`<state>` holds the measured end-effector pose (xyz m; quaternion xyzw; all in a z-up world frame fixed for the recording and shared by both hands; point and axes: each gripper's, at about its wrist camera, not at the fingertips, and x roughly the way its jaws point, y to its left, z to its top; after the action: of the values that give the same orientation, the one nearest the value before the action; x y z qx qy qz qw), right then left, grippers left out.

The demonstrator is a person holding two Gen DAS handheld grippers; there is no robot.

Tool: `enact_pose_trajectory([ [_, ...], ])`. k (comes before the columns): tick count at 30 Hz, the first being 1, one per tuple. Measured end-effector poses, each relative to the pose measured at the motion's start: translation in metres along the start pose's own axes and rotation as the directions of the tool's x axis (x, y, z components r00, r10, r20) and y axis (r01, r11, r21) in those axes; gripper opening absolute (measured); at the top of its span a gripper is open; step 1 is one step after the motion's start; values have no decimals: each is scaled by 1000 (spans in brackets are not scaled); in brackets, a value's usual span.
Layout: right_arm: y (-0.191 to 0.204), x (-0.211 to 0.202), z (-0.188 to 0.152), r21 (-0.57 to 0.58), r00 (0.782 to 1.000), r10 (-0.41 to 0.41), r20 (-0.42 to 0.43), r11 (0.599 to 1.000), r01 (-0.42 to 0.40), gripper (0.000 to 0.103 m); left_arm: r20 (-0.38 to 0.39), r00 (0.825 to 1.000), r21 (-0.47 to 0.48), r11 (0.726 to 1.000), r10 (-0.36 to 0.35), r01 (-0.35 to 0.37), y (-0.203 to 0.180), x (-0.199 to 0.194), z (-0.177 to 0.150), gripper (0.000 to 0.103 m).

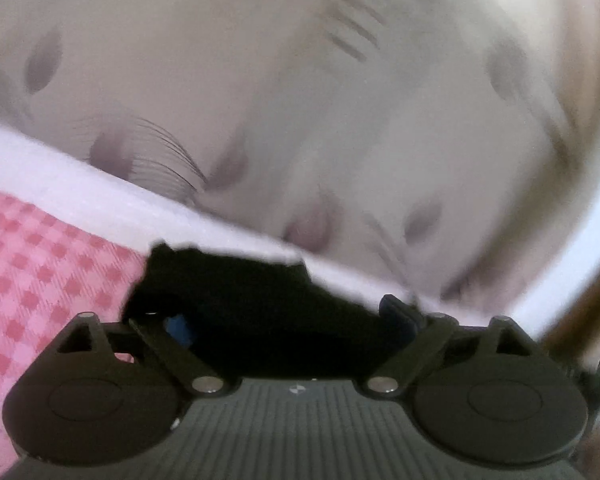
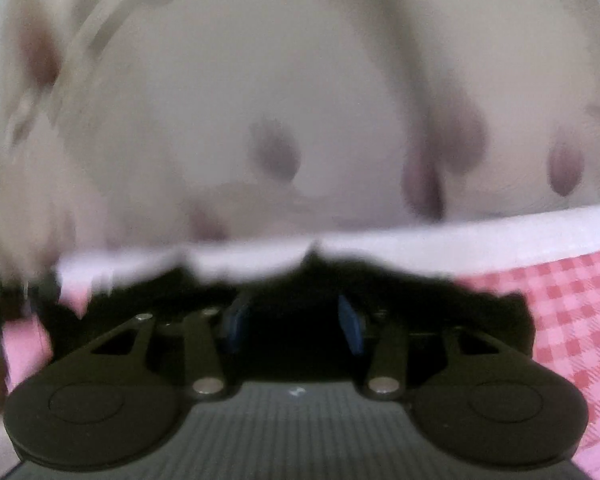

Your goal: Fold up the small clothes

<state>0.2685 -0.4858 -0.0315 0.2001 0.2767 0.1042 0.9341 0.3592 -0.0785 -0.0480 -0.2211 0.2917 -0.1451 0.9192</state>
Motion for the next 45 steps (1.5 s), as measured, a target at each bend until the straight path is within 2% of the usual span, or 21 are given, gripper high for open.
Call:
enact_pose_trajectory([
  [2,-19,-8,4,148,995,26,97,988,-40,47,79,996,-80,996,39,-33,10,-1,9,90],
  [4,-35,-22,-2,258,981,45,187,961,-94,47,111,991,-123,991,72,-58,20,-3,16,90],
  [8,-34,-42,-23,222,975,71,212,968,-119,48,161,975,-93,986,152,-138,28,-19,9,98],
  [10,-22,-47,-35,161,976,125,178,975,-155,48,215,963,-62,986,164,-154,33,-35,3,101],
  [13,6,-40,-46,48,975,205,82,977,-210,48,247,949,-92,980,195,-177,47,-55,-1,102],
  [15,31,-28,-50,-71,979,203,3,977,-202,48,209,956,-126,975,208,-184,56,-60,-2,102],
  [18,63,-5,-51,-186,978,194,-78,961,-206,48,127,971,-94,977,202,-191,58,-62,-11,102],
  [22,91,42,-38,-258,972,172,-159,943,-209,48,41,977,55,976,210,-212,43,-64,-44,101],
  [24,98,64,-31,-240,972,132,-194,954,-177,48,13,975,119,968,220,-220,36,-68,-66,100],
  [26,93,79,-27,-161,984,43,-172,984,-71,50,-31,977,158,966,211,-204,33,-73,-87,94],
  [27,86,80,-22,-83,989,53,-137,994,-65,50,-31,978,173,965,206,-198,30,-77,-92,91],
  [29,84,72,-20,29,991,128,-49,992,-127,50,-15,984,196,966,177,-171,25,-91,-98,83],
  [30,93,66,-21,24,984,175,-21,984,-175,50,-16,986,201,967,164,-157,25,-97,-101,80],
  [32,120,62,-26,-79,972,230,-36,969,-233,50,-45,988,195,971,146,-135,26,-104,-108,61],
  [34,154,62,-37,-212,944,313,-104,921,-328,50,-49,989,168,977,139,-129,32,-110,-111,57],
  [35,175,65,-46,-289,924,345,-164,879,-380,49,-49,991,139,983,127,-119,36,-115,-110,56],
  [38,223,83,-67,-466,911,309,-275,786,-407,49,-39,992,73,990,121,-118,44,-119,-102,57],
  [40,244,106,-72,-510,910,256,-326,763,-397,48,-28,991,87,988,129,-126,45,-114,-94,63],
  [43,256,142,-60,-515,929,189,-320,788,-338,48,-50,994,59,994,97,-94,51,-100,-85,63],
  [44,256,149,-52,-485,937,183,-296,816,-313,48,-72,993,53,994,98,-94,52,-95,-85,47],
  [45,253,159,-39,-440,952,167,-257,857,-269,48,-80,991,61,993,107,-102,52,-94,-87,36],
])
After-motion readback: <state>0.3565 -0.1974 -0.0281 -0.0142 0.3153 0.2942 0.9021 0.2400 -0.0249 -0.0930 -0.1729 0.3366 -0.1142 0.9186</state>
